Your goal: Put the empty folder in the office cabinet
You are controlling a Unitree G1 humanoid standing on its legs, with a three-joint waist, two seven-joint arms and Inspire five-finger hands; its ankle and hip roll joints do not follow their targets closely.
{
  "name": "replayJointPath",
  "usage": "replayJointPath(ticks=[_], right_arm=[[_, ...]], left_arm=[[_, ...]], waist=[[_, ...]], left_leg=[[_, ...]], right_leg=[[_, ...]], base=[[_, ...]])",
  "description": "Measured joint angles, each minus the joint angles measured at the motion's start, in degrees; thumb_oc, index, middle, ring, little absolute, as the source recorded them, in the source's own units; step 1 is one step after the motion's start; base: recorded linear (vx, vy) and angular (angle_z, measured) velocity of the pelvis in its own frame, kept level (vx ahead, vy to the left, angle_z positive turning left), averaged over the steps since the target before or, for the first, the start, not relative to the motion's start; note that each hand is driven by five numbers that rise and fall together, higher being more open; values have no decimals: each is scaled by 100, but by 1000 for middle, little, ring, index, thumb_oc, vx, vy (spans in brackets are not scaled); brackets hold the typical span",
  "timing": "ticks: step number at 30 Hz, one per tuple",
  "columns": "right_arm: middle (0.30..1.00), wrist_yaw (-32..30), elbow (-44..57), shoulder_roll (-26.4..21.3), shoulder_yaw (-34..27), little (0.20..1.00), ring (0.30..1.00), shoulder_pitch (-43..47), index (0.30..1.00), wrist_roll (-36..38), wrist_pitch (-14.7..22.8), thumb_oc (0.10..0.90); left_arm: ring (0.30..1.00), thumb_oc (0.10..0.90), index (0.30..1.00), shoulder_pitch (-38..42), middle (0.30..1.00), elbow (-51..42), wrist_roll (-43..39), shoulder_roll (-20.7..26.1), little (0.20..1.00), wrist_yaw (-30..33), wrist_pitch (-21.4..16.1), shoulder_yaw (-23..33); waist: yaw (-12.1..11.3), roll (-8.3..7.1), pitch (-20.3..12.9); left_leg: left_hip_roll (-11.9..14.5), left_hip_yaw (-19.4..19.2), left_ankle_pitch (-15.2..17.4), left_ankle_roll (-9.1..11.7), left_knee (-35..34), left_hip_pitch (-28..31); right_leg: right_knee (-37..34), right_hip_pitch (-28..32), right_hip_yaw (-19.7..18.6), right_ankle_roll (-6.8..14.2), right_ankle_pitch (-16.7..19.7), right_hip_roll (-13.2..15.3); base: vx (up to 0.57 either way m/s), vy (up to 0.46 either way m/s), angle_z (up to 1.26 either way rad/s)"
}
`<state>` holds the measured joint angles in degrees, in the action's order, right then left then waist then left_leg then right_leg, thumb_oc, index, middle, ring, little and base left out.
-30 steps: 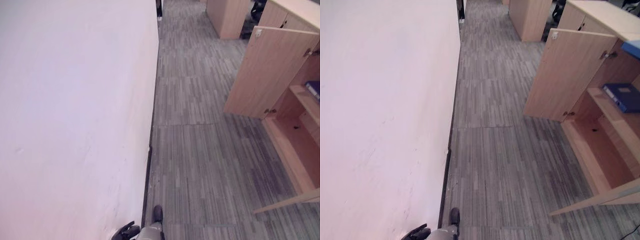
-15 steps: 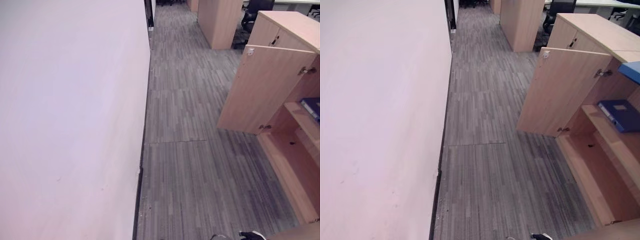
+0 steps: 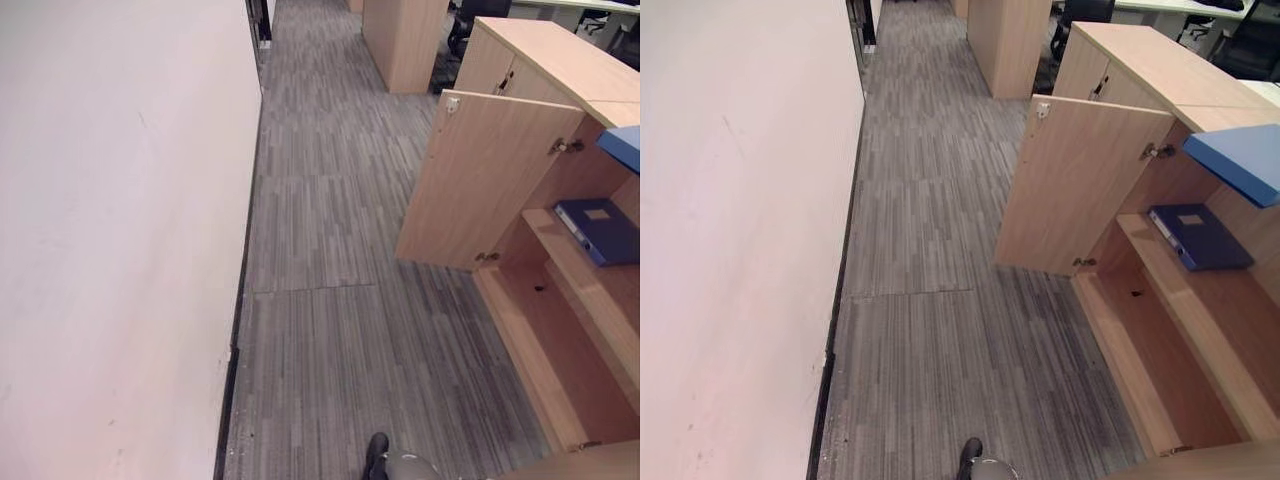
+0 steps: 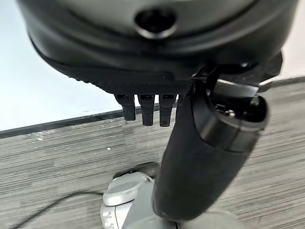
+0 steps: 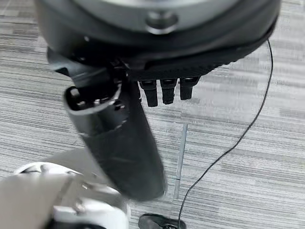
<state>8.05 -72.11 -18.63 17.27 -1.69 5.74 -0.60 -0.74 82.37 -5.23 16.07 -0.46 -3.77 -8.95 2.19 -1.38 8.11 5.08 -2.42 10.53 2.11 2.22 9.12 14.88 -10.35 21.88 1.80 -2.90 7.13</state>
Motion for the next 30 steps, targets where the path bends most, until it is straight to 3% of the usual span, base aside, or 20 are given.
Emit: replayJointPath(ticks=[4, 6, 11, 12, 13, 15, 16, 18, 19, 20, 21, 22, 24, 25, 26, 27, 30], right_arm=[[900, -56, -25, -15, 3, 900, 900, 207, 900, -1, 23, 800], [900, -108, -32, -17, 17, 900, 900, 312, 900, -11, 30, 800], [900, -174, -49, 22, 24, 900, 900, 332, 900, 6, 58, 800], [900, -184, -50, 131, 24, 900, 900, 339, 900, 6, 58, 800], [900, -183, -64, 173, 36, 900, 900, 329, 900, 6, 56, 800], [900, -183, -64, 276, 62, 900, 900, 267, 900, 12, 80, 800], [900, -184, -87, 304, 128, 900, 900, 202, 900, 11, 96, 800], [900, -198, -229, 293, 262, 900, 900, 257, 900, 9, 106, 800], [900, -216, -271, 312, 287, 900, 900, 246, 900, 9, 97, 800], [900, -230, -348, 336, 307, 900, 900, 263, 900, 7, 69, 800], [900, -227, -431, 311, 329, 900, 900, 283, 900, 5, 42, 800], [900, -228, -430, 281, 329, 900, 900, 395, 900, -1, 26, 800], [900, -238, -443, 233, 328, 900, 900, 378, 900, -4, 18, 800], [900, -231, -467, 211, 328, 900, 900, 361, 900, -6, 14, 800], [900, -235, -467, 201, 324, 900, 900, 345, 900, -7, 17, 800], [900, -243, -473, 200, 309, 900, 900, 309, 900, -8, 18, 800], [900, -228, -532, 192, 238, 900, 900, 309, 900, -11, 33, 800]], left_arm=[[900, 800, 900, 83, 900, -92, -8, -40, 900, 13, 0, -229], [900, 800, 900, 124, 900, -190, -8, -62, 900, 21, 4, -268], [900, 800, 900, 220, 900, -223, -13, -14, 900, 165, 3, -307], [900, 800, 900, 247, 900, -221, -27, 67, 900, 224, 1, -279], [900, 800, 900, 243, 900, -223, -33, 97, 900, 234, -3, -250], [900, 800, 900, 270, 900, -203, -135, 182, 900, 245, -5, -160], [900, 800, 900, 304, 900, -209, -138, 249, 900, 249, -20, -122], [900, 800, 900, 281, 900, -292, -138, 253, 900, 261, -15, -33], [900, 800, 900, 294, 900, -321, -140, 269, 900, 261, -18, -40], [900, 800, 900, 347, 900, -391, -135, 307, 900, 275, -44, -42], [900, 800, 900, 357, 900, -466, -136, 306, 900, 273, -55, -41], [900, 800, 900, 340, 900, -492, -135, 289, 900, 269, -47, -46], [900, 800, 900, 360, 900, -483, -128, 212, 900, 266, -41, -80], [900, 800, 900, 342, 900, -501, -125, 143, 900, 267, -33, -100], [900, 800, 900, 355, 900, -513, -124, 114, 900, 263, -32, -122], [900, 800, 900, 345, 900, -469, -122, 63, 900, 254, -36, -169], [900, 800, 900, 223, 900, -352, -126, -39, 900, 244, -23, -181]], waist=[[-4, 174, -32], [-23, 220, -51], [-16, 133, -127], [-30, -11, -178], [-36, -56, -210], [-87, -234, -273], [-199, -297, -306], [-368, -279, -260], [-391, -297, -231], [-414, -368, -235], [-429, -419, -201], [-404, -402, -184], [-401, -398, -112], [-400, -365, -100], [-388, -304, -77], [-429, -209, -41], [-519, -79, 53]], left_leg=[[193, 185, -117, 141, -71, -55], [261, 195, -195, 189, -33, -114], [454, 263, -389, 500, 178, -157], [464, 260, -381, 531, 618, -338], [485, 249, -374, 545, 784, -392], [511, 252, -367, 586, 1992, -908], [608, 218, -501, 625, 2904, -1234], [898, 204, -879, 562, 4386, -1900], [865, 197, -816, 514, 4611, -2097], [762, 80, -659, 474, 4498, -2333], [690, -70, -704, 467, 4191, -2417], [606, -189, -687, 496, 3751, -2647], [404, -338, -850, 485, 2165, -2645], [333, -315, -1132, 468, 1189, -2575], [321, -238, -1308, 493, 737, -2609], [289, 39, -1637, 541, -256, -2483], [273, 540, -1993, 529, -683, -2399]], right_leg=[[89, 41, 272, -340, -138, -87], [-9, 106, 375, -355, -169, -149], [-417, 415, 438, -405, -221, -421], [-630, 554, 418, -434, -177, -487], [-709, 620, 411, -466, -145, -513], [-978, 831, 363, -499, -214, -622], [-1141, 1009, 284, -653, -116, -747], [-1418, 1388, 115, -903, -164, -1042], [-1479, 1446, 86, -920, -139, -1045], [-1542, 1484, 63, -899, -86, -1015], [-1533, 1484, 63, -909, -75, -979], [-1643, 1555, -19, -751, -168, -977], [-1806, 1672, -34, -808, 14, -985], [-1887, 1703, -63, -779, 29, -1005], [-1939, 1775, -119, -711, 14, -1047], [-1980, 1831, -179, -640, -63, -1093], [-1979, 2007, -508, -573, -88, -1138]], base=[[345, -182, 35], [353, -191, 29], [288, -187, 13], [183, -208, -4], [206, -251, -7], [182, -180, -11], [218, -114, -37], [252, 8, -44], [114, 72, -14], [146, 127, -15], [245, 207, -22], [292, 285, -28], [213, 199, -18], [228, 159, -16], [420, 296, -21], [192, 136, -14], [308, 279, -55]])
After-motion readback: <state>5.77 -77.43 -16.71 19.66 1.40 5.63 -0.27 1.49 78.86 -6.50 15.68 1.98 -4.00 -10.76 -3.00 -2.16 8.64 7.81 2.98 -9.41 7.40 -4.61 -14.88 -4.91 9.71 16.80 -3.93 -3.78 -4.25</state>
